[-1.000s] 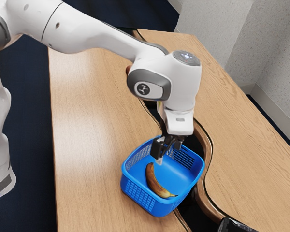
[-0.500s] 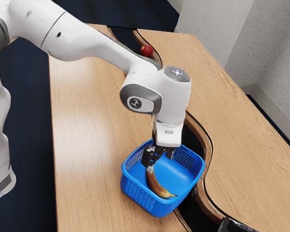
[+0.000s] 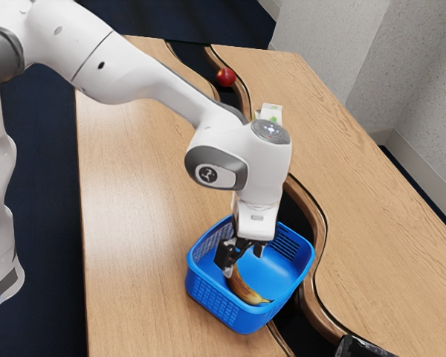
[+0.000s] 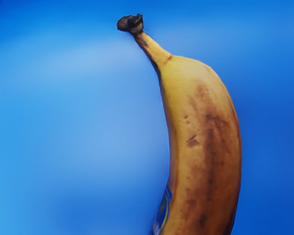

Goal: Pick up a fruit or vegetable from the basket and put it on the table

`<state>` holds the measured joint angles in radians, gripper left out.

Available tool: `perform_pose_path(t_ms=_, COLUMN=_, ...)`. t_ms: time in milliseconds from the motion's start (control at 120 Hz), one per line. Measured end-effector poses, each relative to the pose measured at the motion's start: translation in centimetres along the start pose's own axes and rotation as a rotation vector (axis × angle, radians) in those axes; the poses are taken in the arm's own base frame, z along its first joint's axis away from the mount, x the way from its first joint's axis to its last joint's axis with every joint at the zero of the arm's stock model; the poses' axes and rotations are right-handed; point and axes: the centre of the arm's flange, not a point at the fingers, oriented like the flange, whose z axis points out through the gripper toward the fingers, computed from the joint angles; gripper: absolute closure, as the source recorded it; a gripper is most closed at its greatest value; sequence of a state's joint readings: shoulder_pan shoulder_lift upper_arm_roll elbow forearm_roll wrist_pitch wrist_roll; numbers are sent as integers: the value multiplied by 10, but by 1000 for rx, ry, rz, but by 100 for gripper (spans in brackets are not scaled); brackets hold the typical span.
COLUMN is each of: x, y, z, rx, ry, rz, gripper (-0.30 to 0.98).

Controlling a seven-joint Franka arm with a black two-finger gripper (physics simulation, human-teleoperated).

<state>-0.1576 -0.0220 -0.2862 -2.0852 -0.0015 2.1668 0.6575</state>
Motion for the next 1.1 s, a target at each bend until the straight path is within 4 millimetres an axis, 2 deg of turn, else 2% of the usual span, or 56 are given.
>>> perform_pose_path(t_ms=292, x=-1, y=3, z=6, rx=2, ry=11, rz=6, gripper=0)
perform_pose_path(t_ms=725, x=13, y=17, z=24, rx=-22, ry=12, rz=41, gripper=1)
perform_pose_path(t_ms=775, x=14, y=18, z=24, rx=-23, ry=12, rz=44, gripper=6)
perform_pose_path(t_ms=958, x=15, y=19, z=28, rx=-27, ry=9, rz=50, gripper=40)
perform_pose_path(t_ms=1100, x=10, y=12, z=30, rx=-26, ry=4, rz=38, gripper=48)
